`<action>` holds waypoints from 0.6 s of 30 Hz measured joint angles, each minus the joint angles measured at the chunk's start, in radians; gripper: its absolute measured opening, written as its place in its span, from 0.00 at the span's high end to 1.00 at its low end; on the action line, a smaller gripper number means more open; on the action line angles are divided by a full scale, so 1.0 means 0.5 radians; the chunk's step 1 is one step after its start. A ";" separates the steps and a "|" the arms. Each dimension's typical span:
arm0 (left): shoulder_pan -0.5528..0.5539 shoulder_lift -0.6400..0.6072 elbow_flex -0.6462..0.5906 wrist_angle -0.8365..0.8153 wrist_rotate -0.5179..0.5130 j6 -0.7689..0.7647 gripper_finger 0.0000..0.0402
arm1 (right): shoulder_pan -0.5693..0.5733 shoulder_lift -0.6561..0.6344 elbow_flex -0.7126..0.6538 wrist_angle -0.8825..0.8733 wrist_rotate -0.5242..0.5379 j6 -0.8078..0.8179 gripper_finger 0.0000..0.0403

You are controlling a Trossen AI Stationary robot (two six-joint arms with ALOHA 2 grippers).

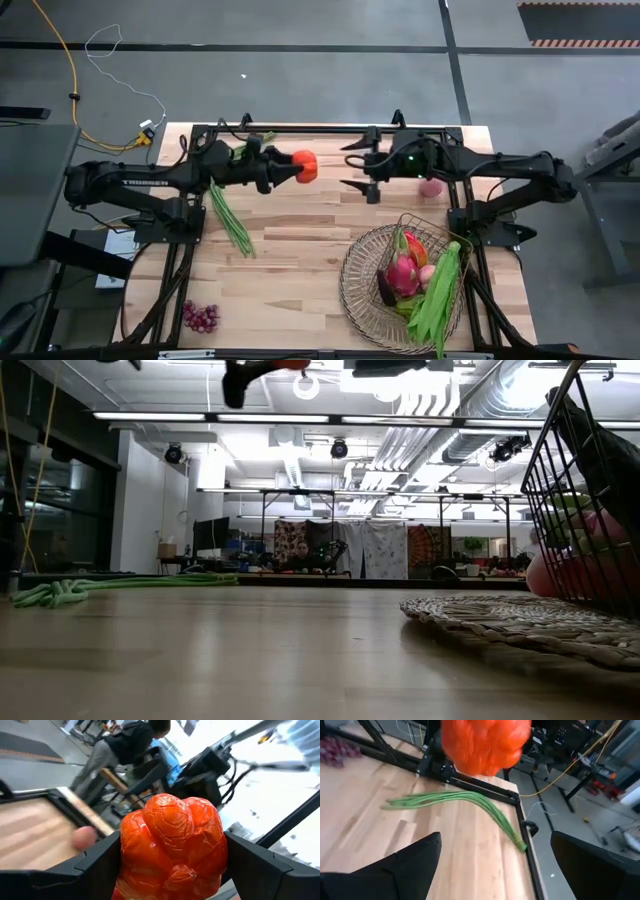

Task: Build produce basket
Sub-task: Put the red bell pepper into the wire basket

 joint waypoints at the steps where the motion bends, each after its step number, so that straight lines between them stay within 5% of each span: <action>1: 0.000 0.034 0.043 -0.001 0.006 -0.045 0.26 | 0.000 0.030 0.023 0.022 0.004 -0.033 0.09; 9: 0.007 0.286 0.315 -0.009 0.141 -0.131 0.26 | 0.012 0.215 0.190 0.252 0.007 -0.086 0.09; 18: 0.018 0.339 0.355 0.006 0.188 -0.183 0.26 | 0.110 0.284 0.285 0.246 0.057 -0.156 0.09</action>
